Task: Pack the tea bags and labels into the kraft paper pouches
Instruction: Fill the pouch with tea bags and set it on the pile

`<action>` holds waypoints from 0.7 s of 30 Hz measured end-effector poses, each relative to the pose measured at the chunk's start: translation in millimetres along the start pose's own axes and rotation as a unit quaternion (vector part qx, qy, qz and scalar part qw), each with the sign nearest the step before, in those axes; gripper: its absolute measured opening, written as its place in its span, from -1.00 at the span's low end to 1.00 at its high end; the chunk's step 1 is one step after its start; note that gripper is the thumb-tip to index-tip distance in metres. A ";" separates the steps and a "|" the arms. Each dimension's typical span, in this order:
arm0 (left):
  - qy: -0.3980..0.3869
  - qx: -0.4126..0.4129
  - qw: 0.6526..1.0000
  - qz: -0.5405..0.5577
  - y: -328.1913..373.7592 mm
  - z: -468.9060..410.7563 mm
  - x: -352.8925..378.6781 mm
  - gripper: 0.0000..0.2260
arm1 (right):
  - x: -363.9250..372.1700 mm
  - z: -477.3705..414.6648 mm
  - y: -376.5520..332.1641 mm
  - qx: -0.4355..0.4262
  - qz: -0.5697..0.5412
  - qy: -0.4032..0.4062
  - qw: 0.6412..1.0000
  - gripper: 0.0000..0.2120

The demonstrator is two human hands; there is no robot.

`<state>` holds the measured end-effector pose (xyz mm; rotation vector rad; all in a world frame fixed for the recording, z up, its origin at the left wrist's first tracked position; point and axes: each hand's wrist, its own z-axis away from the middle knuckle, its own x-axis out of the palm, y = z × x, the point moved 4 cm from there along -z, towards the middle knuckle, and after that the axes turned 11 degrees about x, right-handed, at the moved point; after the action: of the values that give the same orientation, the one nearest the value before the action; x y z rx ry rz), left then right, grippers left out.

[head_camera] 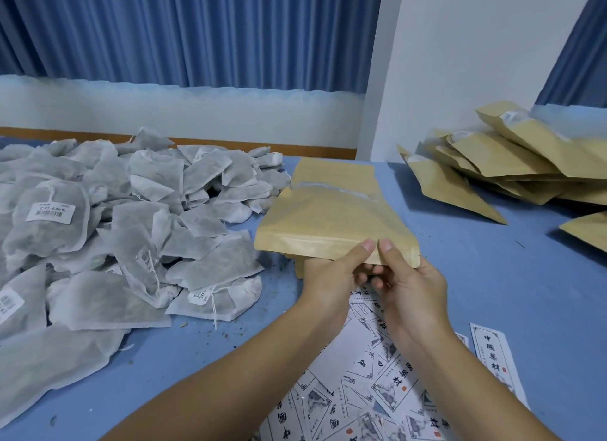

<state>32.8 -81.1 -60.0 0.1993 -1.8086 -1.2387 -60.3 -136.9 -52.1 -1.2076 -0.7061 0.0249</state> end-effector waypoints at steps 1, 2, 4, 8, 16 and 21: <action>-0.003 -0.001 1.000 0.000 -0.9 0.9 0.3 -0.83 | 0.4 0.1 0.1 0.001 0.002 0.000 1.000 -0.87; -0.004 -0.002 1.000 -0.001 -1.2 1.3 0.2 -0.84 | -0.1 0.0 -0.4 -0.001 0.002 0.006 1.000 -0.87; -0.001 -0.001 1.000 -0.002 0.1 1.2 -0.7 -0.85 | -2.3 0.2 -2.5 -0.009 -0.006 0.022 1.000 -0.89; -0.009 0.002 1.000 0.003 -0.4 0.6 -1.6 -0.87 | -2.3 0.9 0.1 -0.003 -0.046 0.016 0.999 -0.88; 0.001 0.014 1.000 0.001 4.0 -0.1 -3.1 -0.91 | -1.8 -1.1 -3.0 -0.025 -0.032 0.016 0.999 -0.83; 0.014 0.016 1.000 0.009 2.1 3.1 0.4 -0.80 | -0.3 -4.1 0.8 -0.021 0.004 0.009 1.000 -0.85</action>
<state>31.0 -78.3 -58.3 0.2173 -1.8045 -1.1891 -58.2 -140.1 -53.6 -1.2491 -0.6883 0.0066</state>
